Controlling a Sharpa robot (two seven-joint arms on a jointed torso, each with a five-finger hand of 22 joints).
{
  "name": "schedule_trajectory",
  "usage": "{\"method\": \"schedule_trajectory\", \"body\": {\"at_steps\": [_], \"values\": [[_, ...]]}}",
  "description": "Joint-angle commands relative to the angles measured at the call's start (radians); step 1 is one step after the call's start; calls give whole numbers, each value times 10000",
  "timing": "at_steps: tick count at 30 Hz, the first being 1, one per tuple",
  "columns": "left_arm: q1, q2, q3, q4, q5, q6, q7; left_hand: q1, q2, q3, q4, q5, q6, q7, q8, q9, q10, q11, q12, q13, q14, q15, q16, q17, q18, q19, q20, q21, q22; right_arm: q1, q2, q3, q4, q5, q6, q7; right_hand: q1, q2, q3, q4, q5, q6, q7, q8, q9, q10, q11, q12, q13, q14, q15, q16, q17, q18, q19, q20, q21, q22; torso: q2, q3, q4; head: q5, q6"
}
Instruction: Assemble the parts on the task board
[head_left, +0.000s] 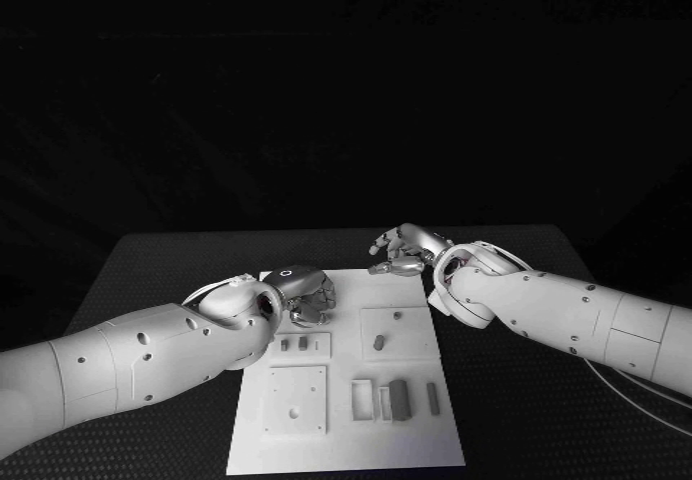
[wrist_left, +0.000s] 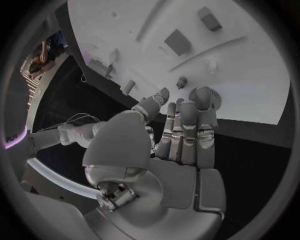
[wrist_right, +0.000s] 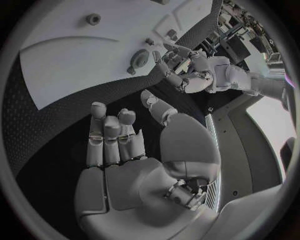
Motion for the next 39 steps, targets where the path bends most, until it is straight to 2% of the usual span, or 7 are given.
{"method": "schedule_trajectory", "body": {"at_steps": [1, 6, 11, 16, 30, 39], "values": [[3, 90, 4, -66, -595, 331, -35, -51, -80, -74, 9, 10, 38, 9, -51, -19, -37, 73, -76, -35, 80, 12, 56, 20, 799, 71, 9, 59, 180, -4, 32, 4, 7, -17, 83, 61, -86, 5, 4, 61, -12, 4, 85, 12, -12, -82, -6, 54, -14, -6, -81, 35, -13, 157, -23, -39, 17, 131, 1, 11, -8, -10, 8], [-13, 123, -2, -150, -728, 497, -137, -138, -163, -107, 13, -2, -16, 31, -133, -77, -115, 122, -252, -129, 154, 59, 126, 65, 887, 150, 52, 130, 232, -4, 28, 4, 5, -17, 84, 58, -86, 7, 3, 61, -12, 5, 85, 13, -12, -81, -6, 57, -15, -5, -81, 36, -13, 157, -22, -39, 18, 131, 6, 10, -3, -40, -12], [-116, 271, -5, -361, -791, 643, -73, -119, -163, -78, 7, 0, -24, 33, -178, -116, -170, 162, -395, -213, 199, 97, 173, 96, 962, 196, 93, 185, 237, -4, 28, 4, 24, -17, 76, 62, -86, 6, 2, 61, -12, 5, 84, 13, -12, -80, -6, 59, -15, -3, -82, 38, -13, 157, -20, -40, 19, 132, -10, -2, 22, -60, -43], [-196, 295, -3, -447, -771, 591, -50, -133, -155, -71, 11, -1, -12, 25, -187, -129, -181, 182, -451, -248, 191, 118, 175, 102, 984, 186, 118, 194, 235, -4, 13, 4, 22, -17, 53, 69, -86, 7, 1, 61, -12, 5, 84, 14, -11, -79, -7, 61, -16, -2, -82, 40, -14, 157, -19, -40, 20, 132, -7, -9, 15, -78, -61], [-251, 405, -2, -730, -767, 467, -9, -123, 17, 5, 26, 4, 29, -17, -210, -163, -75, 153, -518, -305, 251, 95, 251, 147, 1035, 235, 124, 287, 247, -3, -1, 4, 4, -18, 41, 71, -87, 9, -1, 62, -12, 6, 84, 15, -11, -76, -7, 67, -19, 1, -82, 44, -15, 157, -14, -42, 24, 133, -25, 1, 13, -92, -93], [-294, 499, -1, -872, -714, 481, -37, -205, 164, 54, 38, 6, 56, -128, -237, -198, -50, 47, -612, -368, 387, -6, 328, 185, 1023, 287, 58, 387, 250, -3, -1, 4, 8, -18, 44, 77, -94, 14, -4, 69, -12, 7, 84, 17, -11, -75, -7, 70, -21, 3, -82, 47, -16, 157, -11, -42, 26, 133, -24, 4, 13, -100, -101]]}}
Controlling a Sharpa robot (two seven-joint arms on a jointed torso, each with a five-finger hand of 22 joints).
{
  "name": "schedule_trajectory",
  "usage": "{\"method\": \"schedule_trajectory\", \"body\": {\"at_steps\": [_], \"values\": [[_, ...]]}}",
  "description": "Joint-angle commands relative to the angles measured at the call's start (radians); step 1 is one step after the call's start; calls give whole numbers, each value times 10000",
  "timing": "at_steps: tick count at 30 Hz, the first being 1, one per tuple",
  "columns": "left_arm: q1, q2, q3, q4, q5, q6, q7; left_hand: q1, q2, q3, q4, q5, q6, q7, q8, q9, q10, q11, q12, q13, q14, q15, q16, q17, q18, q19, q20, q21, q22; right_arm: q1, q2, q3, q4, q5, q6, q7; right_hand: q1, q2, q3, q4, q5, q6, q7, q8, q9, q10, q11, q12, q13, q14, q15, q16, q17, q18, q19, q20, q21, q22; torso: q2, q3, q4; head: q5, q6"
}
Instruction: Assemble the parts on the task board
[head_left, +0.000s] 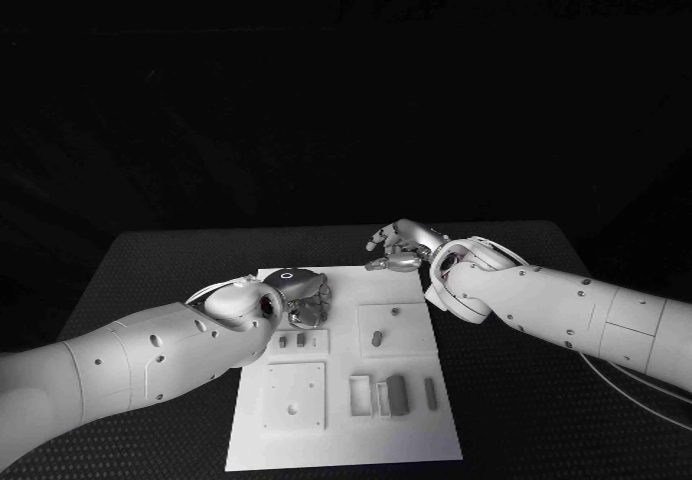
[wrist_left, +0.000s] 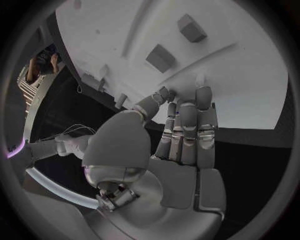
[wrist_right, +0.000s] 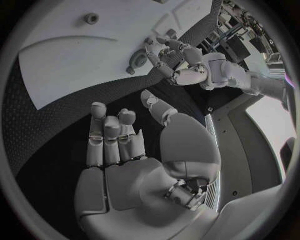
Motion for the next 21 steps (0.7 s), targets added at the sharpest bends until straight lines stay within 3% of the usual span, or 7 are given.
{"method": "schedule_trajectory", "body": {"at_steps": [1, 21], "values": [[-16, 59, 4, -46, -21, 56, 49, -7, 135, 76, -2, 7, 13, -76, -43, -20, 48, -30, -37, -14, 99, -4, 81, 25, 876, 56, -59, 66, 257, -3, -2, 4, 10, -19, 49, 70, -95, 14, -4, 70, -12, 2, 45, 16, -11, -74, -7, 70, -11, 35, -69, 47, -17, 158, -11, -42, 26, 126, 0, 4, -4, -4, 1], [-166, 203, 6, -226, -21, 123, 40, 21, 325, 160, -16, 5, 188, -44, -17, -48, 537, -110, 73, 68, 287, -84, 229, 99, 859, 184, -163, 327, 262, -3, 7, 4, 8, 12, 81, 75, -104, 27, -8, 83, -12, 8, 42, 22, -9, -63, -10, 83, -16, 45, -71, 56, -19, 158, 1, -45, 33, 126, -4, 11, 1, -19, -23]]}}
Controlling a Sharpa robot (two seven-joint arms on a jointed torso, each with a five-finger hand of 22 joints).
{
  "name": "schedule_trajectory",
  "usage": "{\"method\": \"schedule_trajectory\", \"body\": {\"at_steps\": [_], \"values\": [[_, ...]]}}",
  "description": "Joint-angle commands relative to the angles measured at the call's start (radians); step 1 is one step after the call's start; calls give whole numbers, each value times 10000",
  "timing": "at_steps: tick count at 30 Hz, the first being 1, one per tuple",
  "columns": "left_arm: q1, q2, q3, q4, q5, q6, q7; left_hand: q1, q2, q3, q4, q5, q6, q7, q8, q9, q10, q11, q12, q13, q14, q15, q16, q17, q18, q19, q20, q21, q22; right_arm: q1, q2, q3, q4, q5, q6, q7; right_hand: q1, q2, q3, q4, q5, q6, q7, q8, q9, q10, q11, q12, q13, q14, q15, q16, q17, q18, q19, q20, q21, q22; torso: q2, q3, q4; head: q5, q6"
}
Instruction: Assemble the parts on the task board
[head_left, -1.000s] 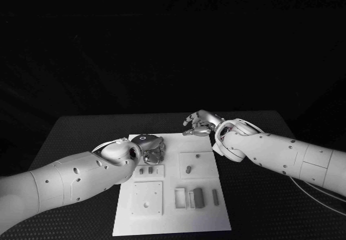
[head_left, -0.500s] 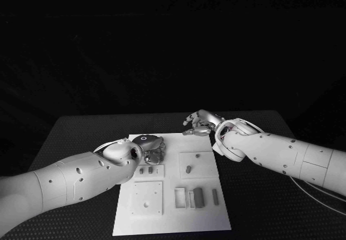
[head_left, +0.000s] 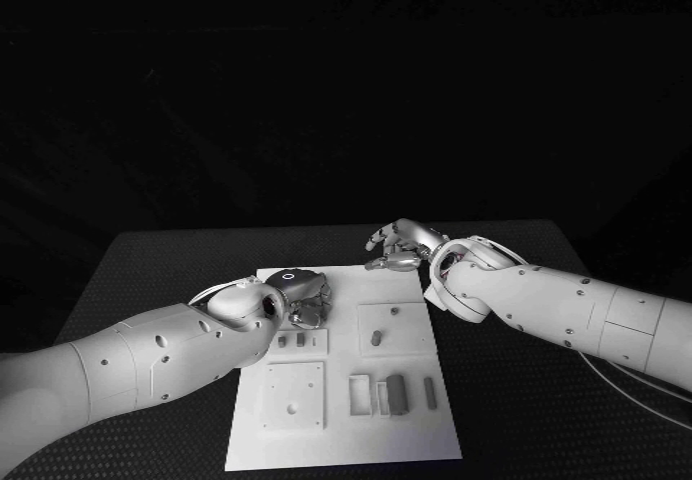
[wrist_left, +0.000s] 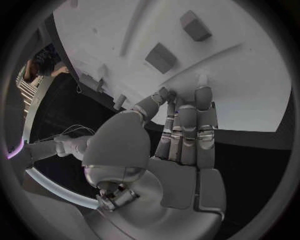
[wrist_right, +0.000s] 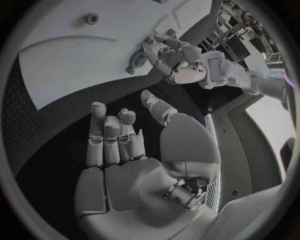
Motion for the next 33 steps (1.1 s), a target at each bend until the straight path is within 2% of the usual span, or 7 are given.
{"method": "schedule_trajectory", "body": {"at_steps": [1, 14, 23, 33], "values": [[-62, 21, -26, -8, -23, 170, 30, -7, 101, 64, -14, 6, 84, 7, -9, -15, 139, 4, 77, 4, 77, -11, 77, 16, 853, 40, -58, 78, 264, -3, 14, 4, -2, 3, 80, 74, -105, 27, 20, 55, -12, 1, 51, 22, -9, -63, -10, 43, -17, 2, -63, 57, -11, 159, 1, -45, 33, 129, -7, 6, 7, 0, -11], [-97, 33, -26, -48, -105, 282, -22, 110, 181, 155, -37, 5, 476, 4, 148, 37, 631, -96, 214, 144, 232, -105, 168, 59, 829, -27, -102, 194, 246, -3, 14, 4, -2, 3, 92, 74, -107, 32, 19, 58, -12, 4, 50, 25, -8, -60, -11, 48, -19, 6, -64, 60, -12, 159, 5, -47, 35, 129, -5, -1, 4, -9, -48], [-184, 73, -27, -142, -167, 211, -1, 204, 225, 208, -39, 7, 609, -43, 188, 55, 789, -155, 229, 193, 327, -164, 178, 62, 803, 0, -154, 251, 244, -3, 7, 4, 5, 3, 95, 76, -110, 32, 17, 61, -12, 5, 49, 26, -8, -58, -12, 51, -21, 8, -65, 62, -13, 159, 7, -49, 36, 129, -1, -3, 6, -21, -50], [-205, 63, -27, -206, -114, -442, 73, 247, 301, 296, -19, 16, 716, -76, 216, 68, 908, -197, 228, 228, 426, -208, 179, 64, 774, 32, -190, 289, 235, -3, -6, 4, 17, 3, 93, 75, -114, 32, 14, 64, -12, 6, 48, 27, -8, -55, -13, 55, -24, 11, -66, 65, -15, 159, 10, -50, 38, 129, -6, 6, 8, -20, -78]]}}
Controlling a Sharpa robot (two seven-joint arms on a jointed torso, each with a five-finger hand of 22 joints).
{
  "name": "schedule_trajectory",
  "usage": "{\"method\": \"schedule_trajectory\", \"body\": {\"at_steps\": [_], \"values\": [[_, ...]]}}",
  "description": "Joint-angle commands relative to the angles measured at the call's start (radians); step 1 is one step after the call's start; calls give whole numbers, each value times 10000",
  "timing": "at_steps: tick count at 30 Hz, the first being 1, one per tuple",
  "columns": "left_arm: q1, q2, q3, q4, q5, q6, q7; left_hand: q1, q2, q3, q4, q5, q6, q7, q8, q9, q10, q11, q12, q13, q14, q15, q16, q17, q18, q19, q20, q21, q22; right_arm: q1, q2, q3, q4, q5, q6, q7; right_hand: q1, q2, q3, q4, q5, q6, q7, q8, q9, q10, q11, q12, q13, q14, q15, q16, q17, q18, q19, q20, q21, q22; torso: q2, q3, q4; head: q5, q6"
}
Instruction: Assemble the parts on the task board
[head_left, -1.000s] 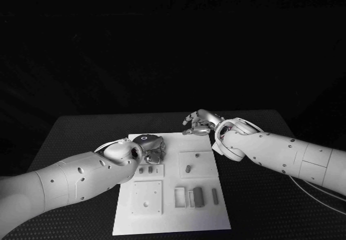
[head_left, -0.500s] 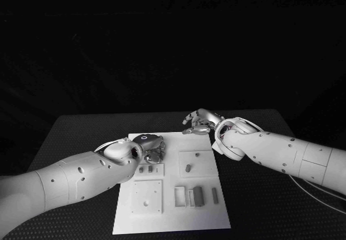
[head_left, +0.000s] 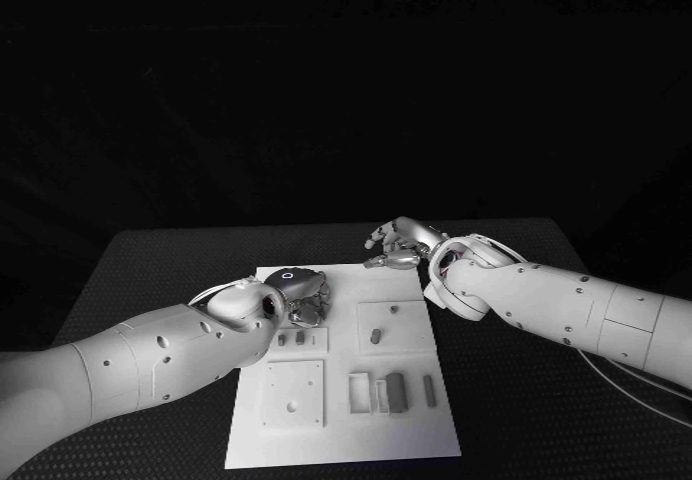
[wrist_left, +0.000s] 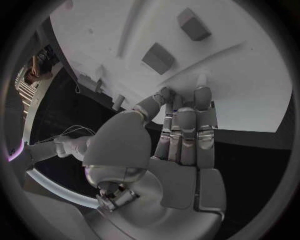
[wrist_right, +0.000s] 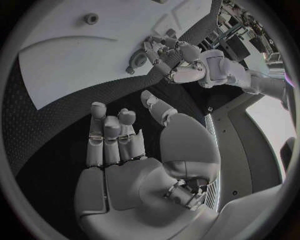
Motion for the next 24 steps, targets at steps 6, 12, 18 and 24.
{"method": "schedule_trajectory", "body": {"at_steps": [6, 12, 18, 24], "values": [[-85, -41, -50, -14, 174, -349, 104, -53, 312, 155, 115, -54, 187, -46, 113, 53, 187, -42, 57, 46, 125, -60, 18, 5, 751, 68, -78, 63, 222, -3, -13, 4, 25, -8, 88, 71, -75, -9, 12, 66, -12, -6, 64, 28, -8, -55, -13, 59, -19, 11, -72, 67, -18, 159, 11, -52, 39, 131, -7, 8, 4, 18, -21], [-90, -118, -44, 44, 463, -660, 220, -147, 385, 307, 97, -55, 291, -92, 157, 91, 324, -106, 60, 88, 199, -125, -11, -2, 733, 128, -138, 91, 216, -3, -16, 4, 27, -8, 85, 72, -76, -10, 12, 66, -12, -6, 64, 29, -8, -54, -13, 60, -20, 11, -73, 68, -18, 159, 12, -53, 39, 131, -10, 5, 1, 60, -23], [-92, -214, -33, 152, 808, -1112, 374, -173, 401, 468, 46, -50, 380, -132, 195, 137, 462, -164, 60, 133, 268, -185, -49, -9, 714, 215, -198, 124, 209, -3, -10, 4, 13, 35, 107, 69, -78, -11, 10, 67, -12, -6, 63, 29, -8, -54, -14, 61, -22, 12, -73, 68, -19, 159, 12, -53, 39, 131, -6, -6, -1, 77, 0], [-89, -477, 47, 454, 1053, -1285, 432, -173, 394, 519, 29, -50, 397, -142, 200, 149, 487, -178, 47, 143, 280, -200, -64, -10, 707, 238, -216, 129, 205, -3, -20, 4, 16, 35, 107, 68, -81, -8, 10, 70, -12, -6, 63, 29, -8, -54, -14, 62, -23, 12, -73, 68, -20, 159, 12, -53, 39, 130, -12, -12, 14, 80, 9]]}}
